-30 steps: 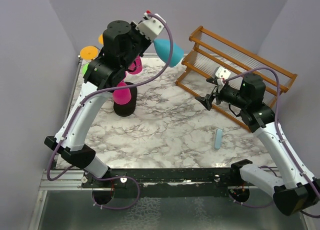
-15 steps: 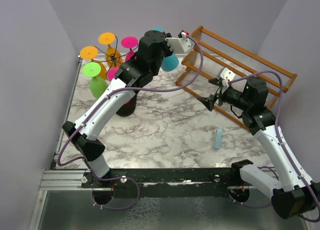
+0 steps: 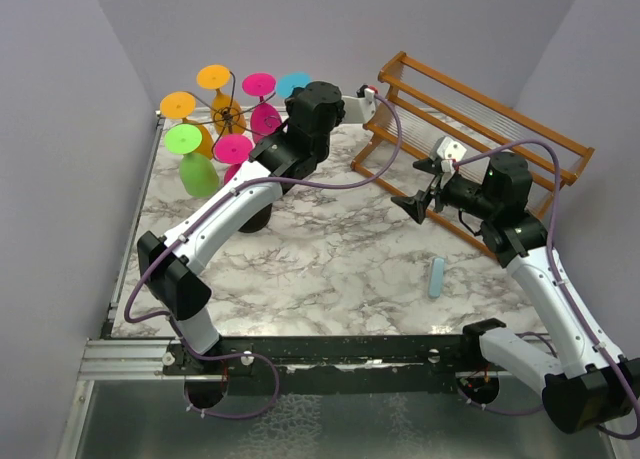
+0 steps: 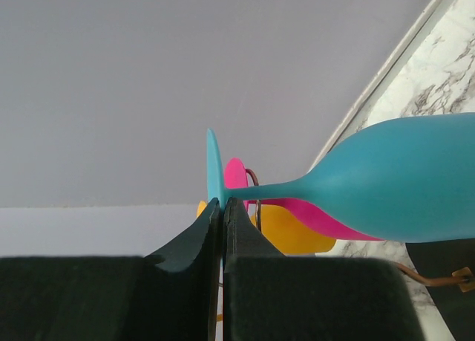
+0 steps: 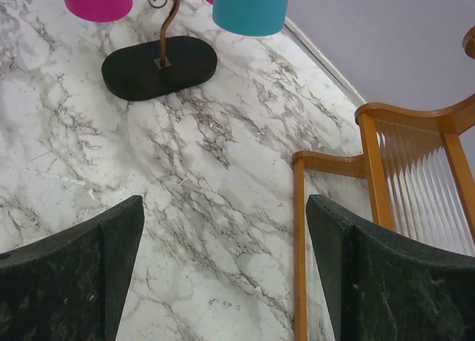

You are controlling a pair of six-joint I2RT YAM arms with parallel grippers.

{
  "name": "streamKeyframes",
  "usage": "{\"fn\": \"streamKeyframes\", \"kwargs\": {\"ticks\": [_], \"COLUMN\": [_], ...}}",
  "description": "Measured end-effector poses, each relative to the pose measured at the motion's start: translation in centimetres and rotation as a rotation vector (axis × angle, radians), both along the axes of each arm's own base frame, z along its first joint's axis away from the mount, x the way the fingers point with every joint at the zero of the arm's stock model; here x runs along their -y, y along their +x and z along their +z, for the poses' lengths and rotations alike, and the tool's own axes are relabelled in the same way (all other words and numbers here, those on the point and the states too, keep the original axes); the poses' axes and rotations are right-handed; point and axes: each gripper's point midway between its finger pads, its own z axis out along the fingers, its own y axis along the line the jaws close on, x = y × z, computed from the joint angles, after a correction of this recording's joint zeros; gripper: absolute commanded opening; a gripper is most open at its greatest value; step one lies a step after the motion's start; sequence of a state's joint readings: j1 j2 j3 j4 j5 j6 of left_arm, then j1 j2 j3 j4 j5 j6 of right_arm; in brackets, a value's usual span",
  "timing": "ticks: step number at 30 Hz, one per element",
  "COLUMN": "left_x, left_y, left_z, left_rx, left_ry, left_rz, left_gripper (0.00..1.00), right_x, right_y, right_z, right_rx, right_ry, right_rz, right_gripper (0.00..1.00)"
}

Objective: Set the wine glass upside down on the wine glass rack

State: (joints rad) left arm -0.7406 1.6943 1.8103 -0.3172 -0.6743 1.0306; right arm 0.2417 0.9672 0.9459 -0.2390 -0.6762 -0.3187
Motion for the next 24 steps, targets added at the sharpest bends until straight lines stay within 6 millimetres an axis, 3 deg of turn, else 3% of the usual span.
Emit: {"fn": "streamKeyframes", "kwargs": {"ticks": [24], "left_x": [-4.9], "left_y": [0.1], "left_z": [-3.4], "left_rx": [-0.12], "left_ry": [0.003], "left_rz": [0.114], "left_gripper": [0.0], "right_x": [-0.3], "right_y": [0.1], "right_z": [-1.0], "right_rx": [-0.029], "right_ry": [-0.003], "right_rz": [0.023], "right_gripper": [0.9]}}
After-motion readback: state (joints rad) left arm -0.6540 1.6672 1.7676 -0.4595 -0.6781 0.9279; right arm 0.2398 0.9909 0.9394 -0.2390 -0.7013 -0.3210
